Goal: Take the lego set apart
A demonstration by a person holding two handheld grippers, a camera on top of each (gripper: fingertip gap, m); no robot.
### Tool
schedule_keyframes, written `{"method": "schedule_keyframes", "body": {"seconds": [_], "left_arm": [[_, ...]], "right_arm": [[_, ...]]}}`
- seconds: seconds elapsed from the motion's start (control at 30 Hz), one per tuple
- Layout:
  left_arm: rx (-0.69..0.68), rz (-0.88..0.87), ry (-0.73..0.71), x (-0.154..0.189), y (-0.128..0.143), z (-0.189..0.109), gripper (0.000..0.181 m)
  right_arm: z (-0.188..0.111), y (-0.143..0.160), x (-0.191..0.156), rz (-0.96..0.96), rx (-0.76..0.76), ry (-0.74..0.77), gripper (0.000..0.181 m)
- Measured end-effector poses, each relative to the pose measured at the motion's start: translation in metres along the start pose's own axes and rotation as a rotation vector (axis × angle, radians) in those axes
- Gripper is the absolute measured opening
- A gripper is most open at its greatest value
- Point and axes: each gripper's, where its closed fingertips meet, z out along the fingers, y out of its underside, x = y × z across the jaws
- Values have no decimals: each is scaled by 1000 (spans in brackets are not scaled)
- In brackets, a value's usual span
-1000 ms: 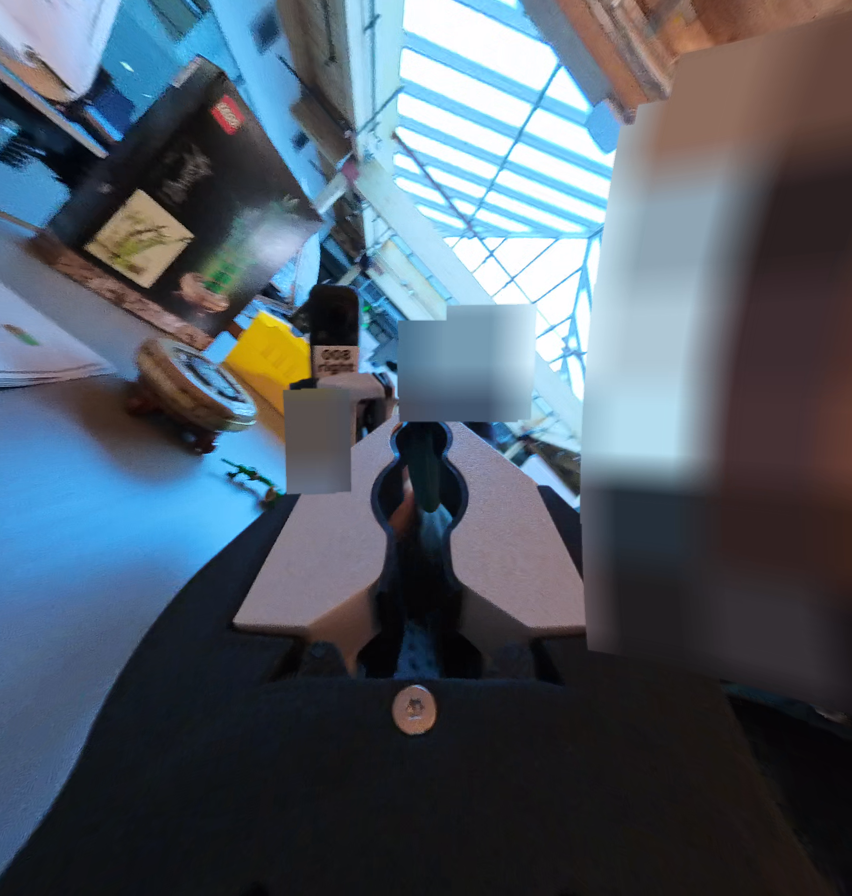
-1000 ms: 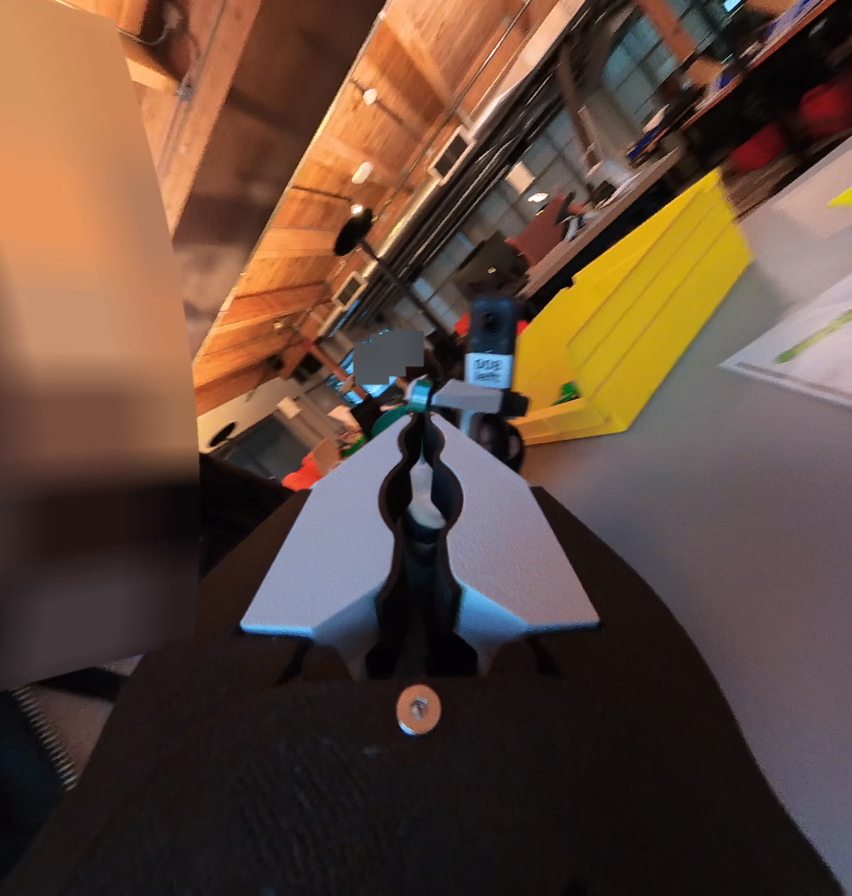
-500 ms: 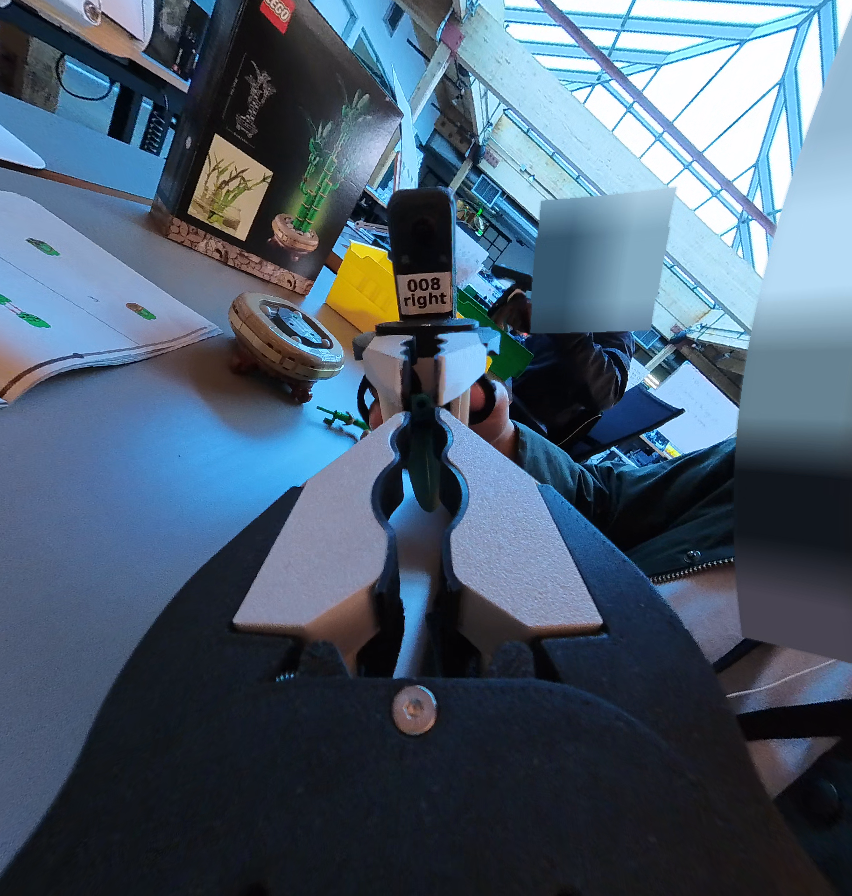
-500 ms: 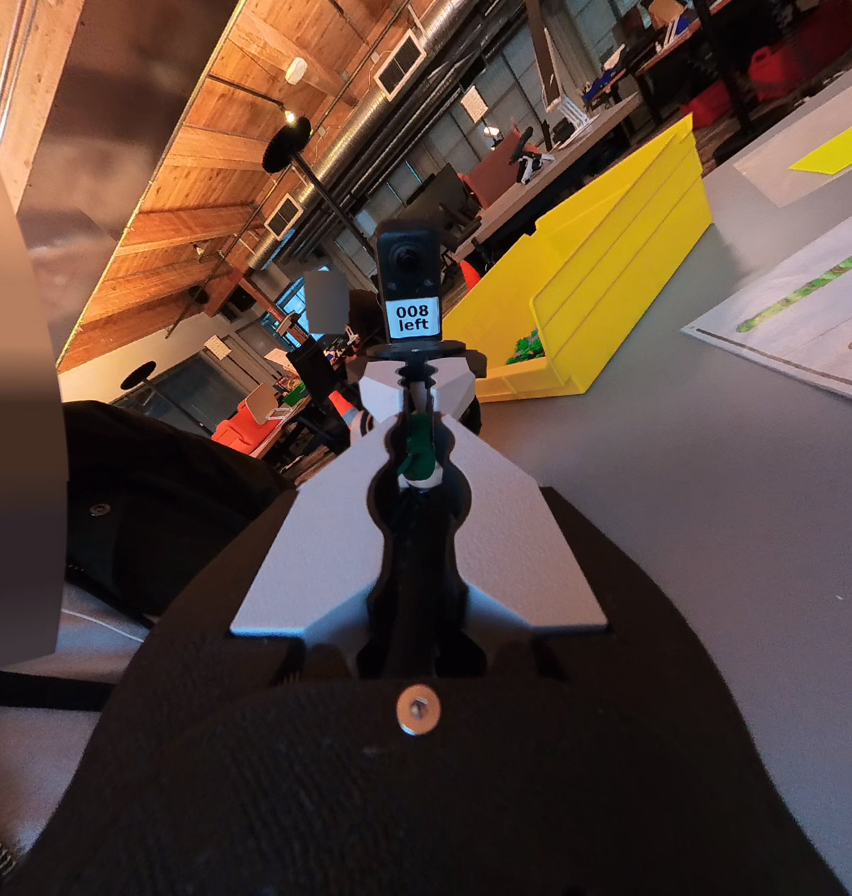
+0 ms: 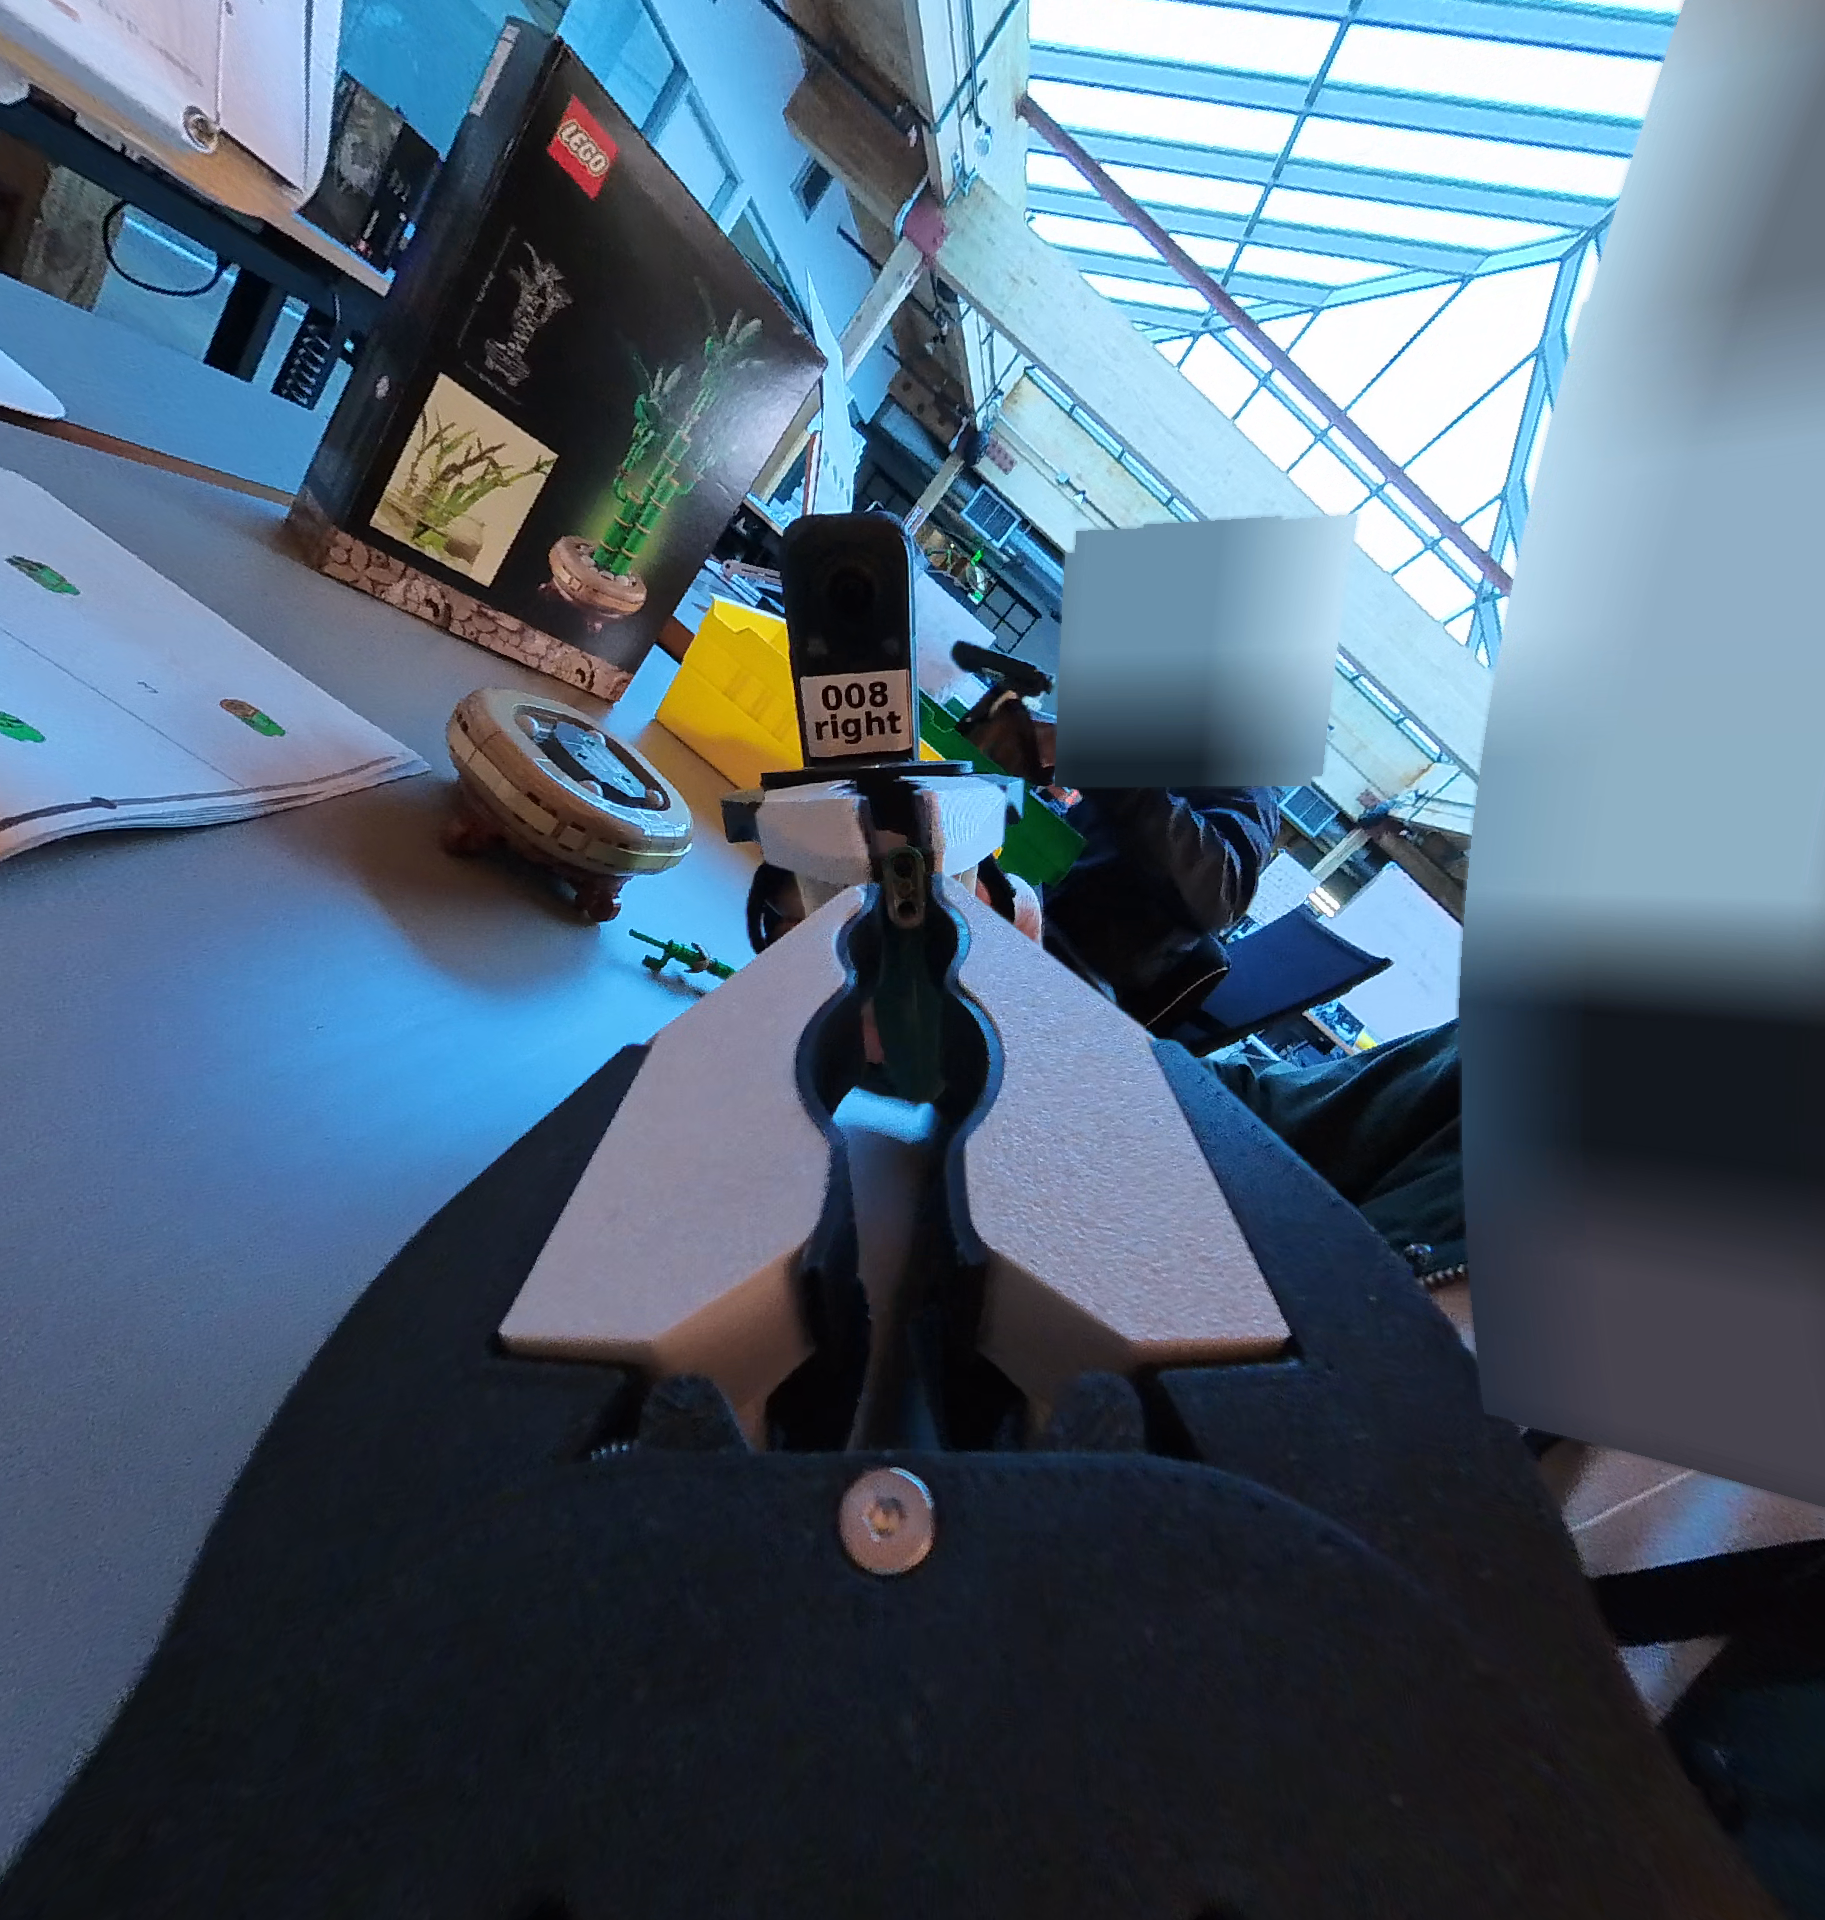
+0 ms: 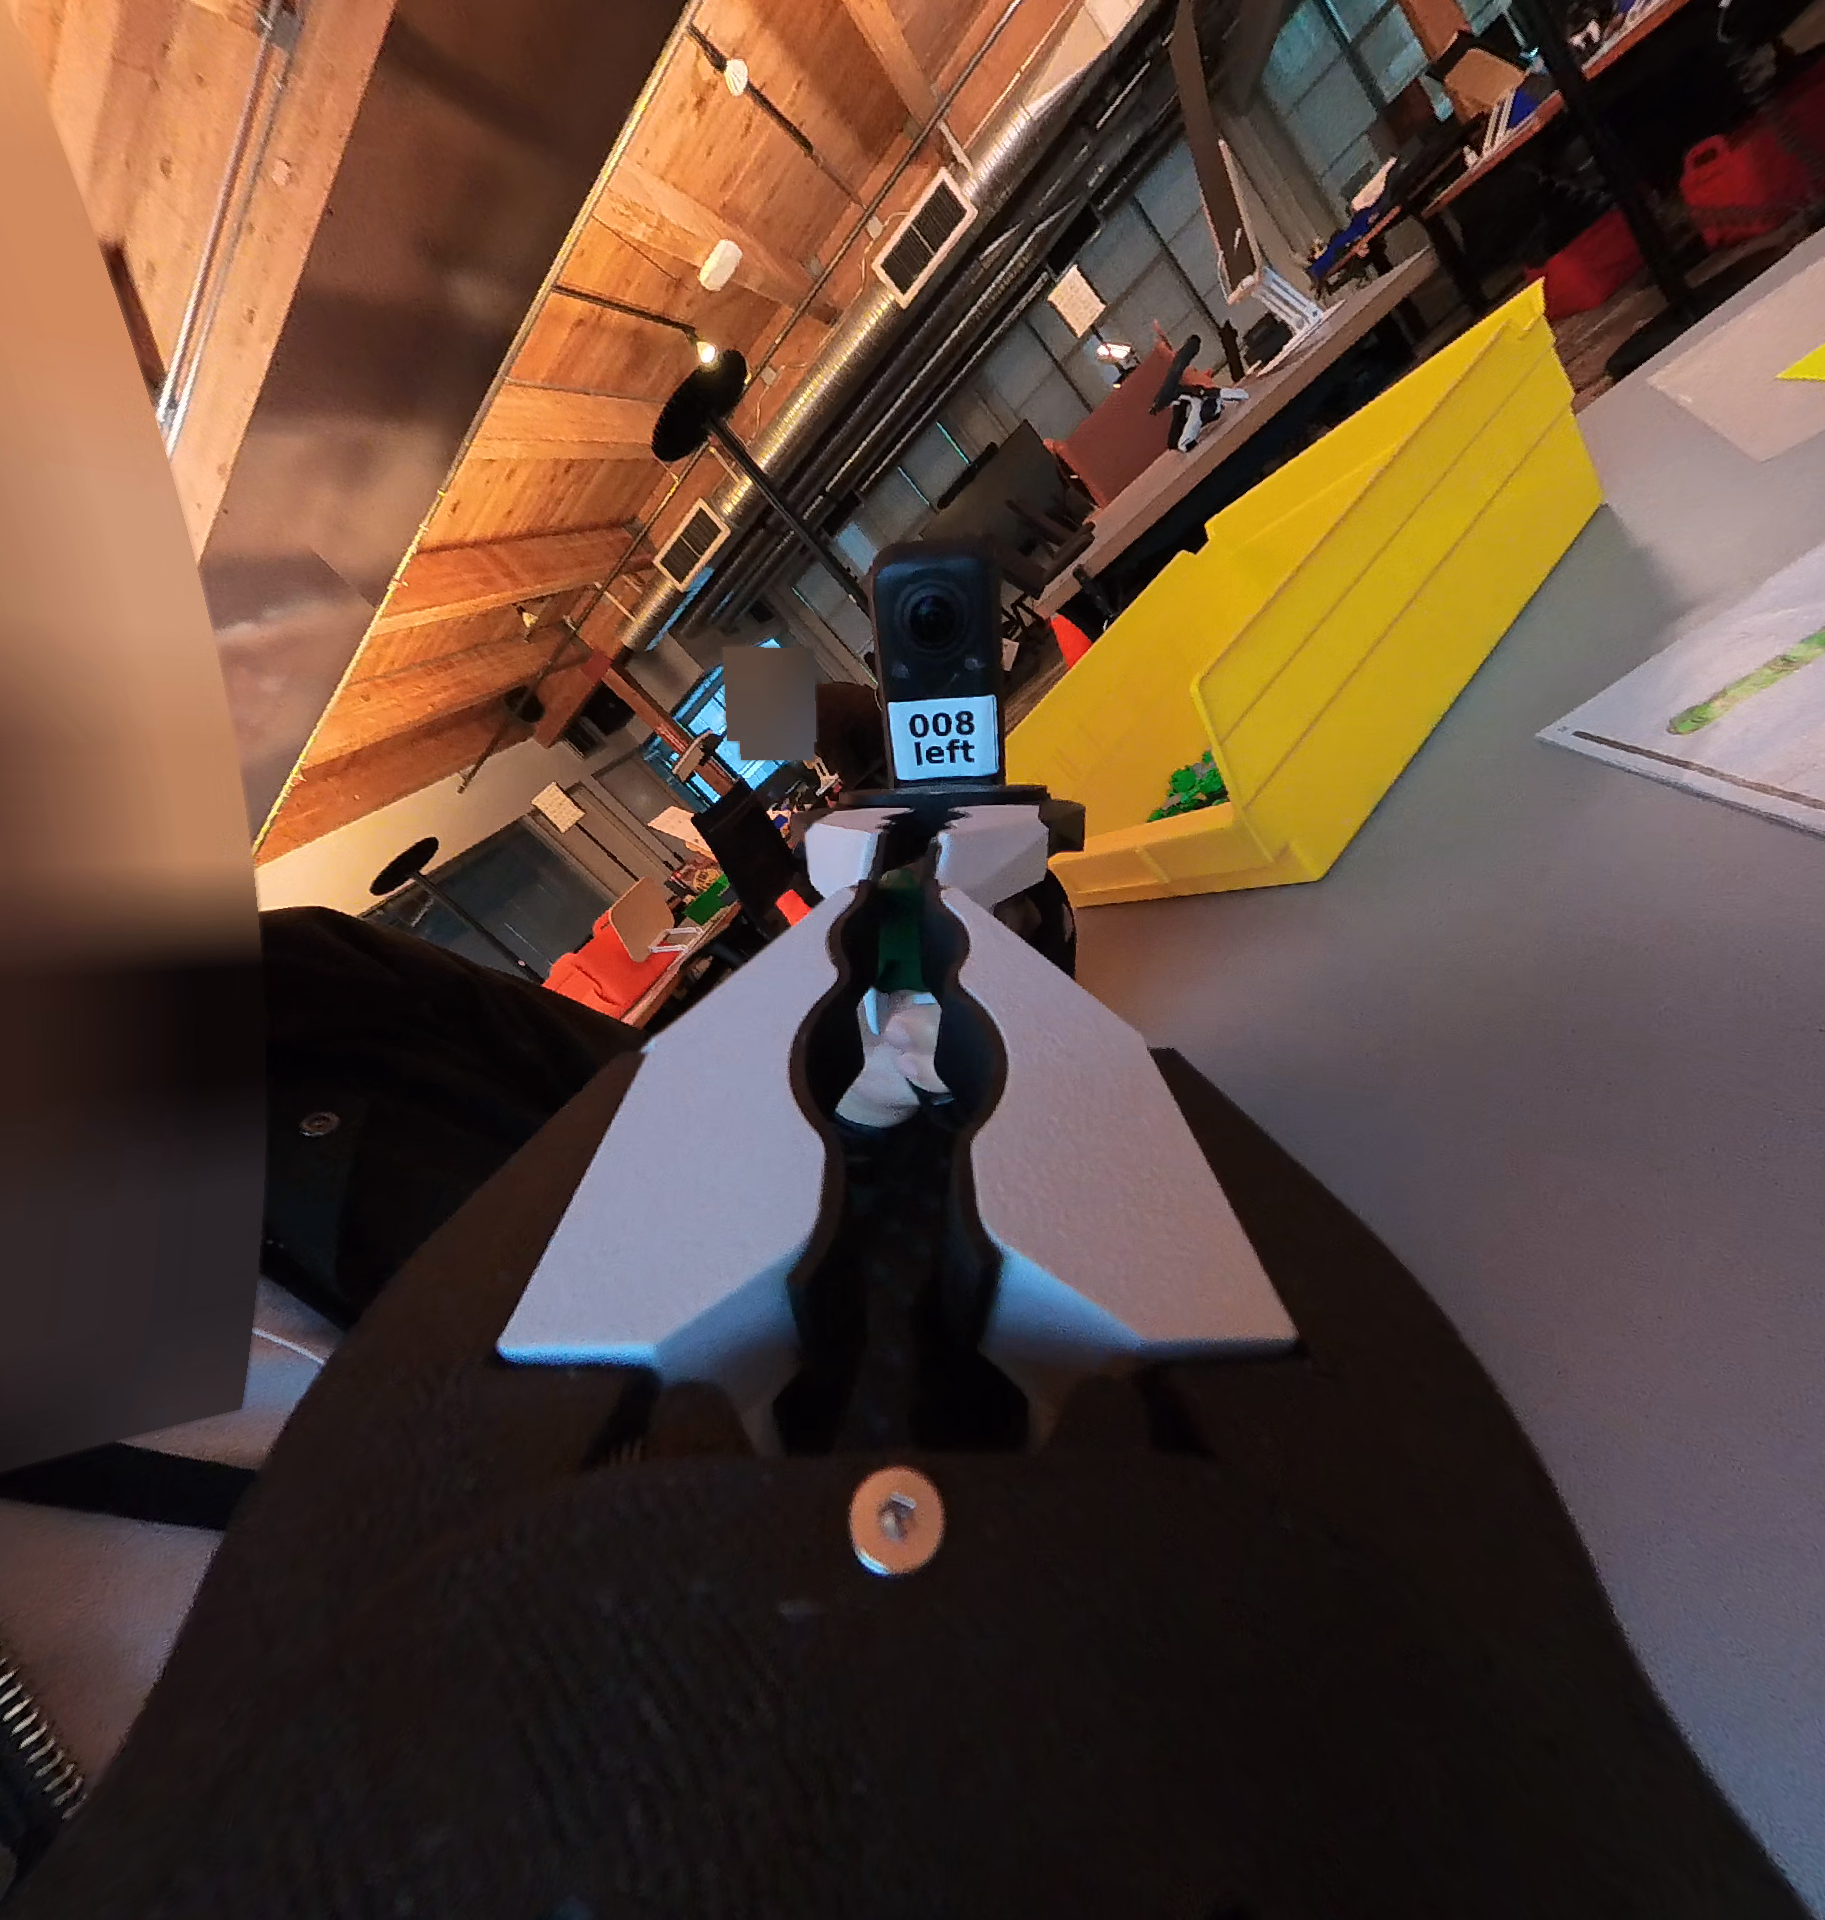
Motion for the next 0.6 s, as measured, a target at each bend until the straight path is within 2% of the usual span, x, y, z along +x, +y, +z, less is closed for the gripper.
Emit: {"method": "schedule_keyframes", "body": {"seconds": [0.6], "left_arm": [[94,16,-32,0,-12,-1,4]], "right_arm": [[0,-5,-1,-11,29,12,6]]}}
